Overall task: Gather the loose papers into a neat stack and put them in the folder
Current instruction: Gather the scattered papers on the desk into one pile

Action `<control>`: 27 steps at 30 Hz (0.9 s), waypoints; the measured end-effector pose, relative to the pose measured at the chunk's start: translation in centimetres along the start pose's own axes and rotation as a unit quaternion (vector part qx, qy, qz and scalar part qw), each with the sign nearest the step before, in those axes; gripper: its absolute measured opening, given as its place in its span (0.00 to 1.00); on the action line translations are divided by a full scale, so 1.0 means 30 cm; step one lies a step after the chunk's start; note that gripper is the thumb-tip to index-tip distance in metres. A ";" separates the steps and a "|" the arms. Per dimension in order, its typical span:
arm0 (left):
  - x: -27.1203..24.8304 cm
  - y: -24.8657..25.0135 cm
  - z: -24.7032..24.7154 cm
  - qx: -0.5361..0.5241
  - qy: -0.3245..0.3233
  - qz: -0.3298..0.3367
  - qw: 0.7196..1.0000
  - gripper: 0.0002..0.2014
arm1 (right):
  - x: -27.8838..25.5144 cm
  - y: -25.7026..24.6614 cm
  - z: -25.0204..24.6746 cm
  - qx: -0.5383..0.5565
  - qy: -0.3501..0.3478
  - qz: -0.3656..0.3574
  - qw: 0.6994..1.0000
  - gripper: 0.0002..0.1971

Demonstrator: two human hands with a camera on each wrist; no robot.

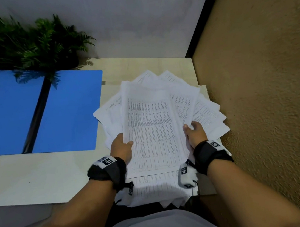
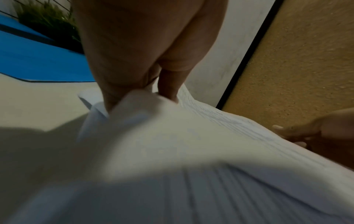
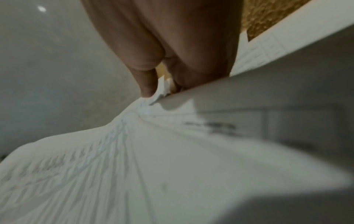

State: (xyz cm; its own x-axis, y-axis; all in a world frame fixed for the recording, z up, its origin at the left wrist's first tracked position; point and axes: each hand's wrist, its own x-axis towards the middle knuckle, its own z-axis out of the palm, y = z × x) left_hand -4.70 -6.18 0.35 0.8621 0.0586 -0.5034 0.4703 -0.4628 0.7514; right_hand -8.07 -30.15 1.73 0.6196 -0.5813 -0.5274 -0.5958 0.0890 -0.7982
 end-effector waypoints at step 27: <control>-0.028 -0.024 0.011 0.095 -0.068 -0.100 0.988 0.06 | -0.094 0.065 -0.029 -0.230 -0.080 -0.008 0.970 0.17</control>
State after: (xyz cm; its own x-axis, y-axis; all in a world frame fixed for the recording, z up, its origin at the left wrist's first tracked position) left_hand -5.84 -6.21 0.10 0.7155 0.0519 -0.6967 0.5741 -0.6120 0.5440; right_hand -11.42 -29.04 1.92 0.6798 -0.4428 -0.5847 -0.7279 -0.3097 -0.6117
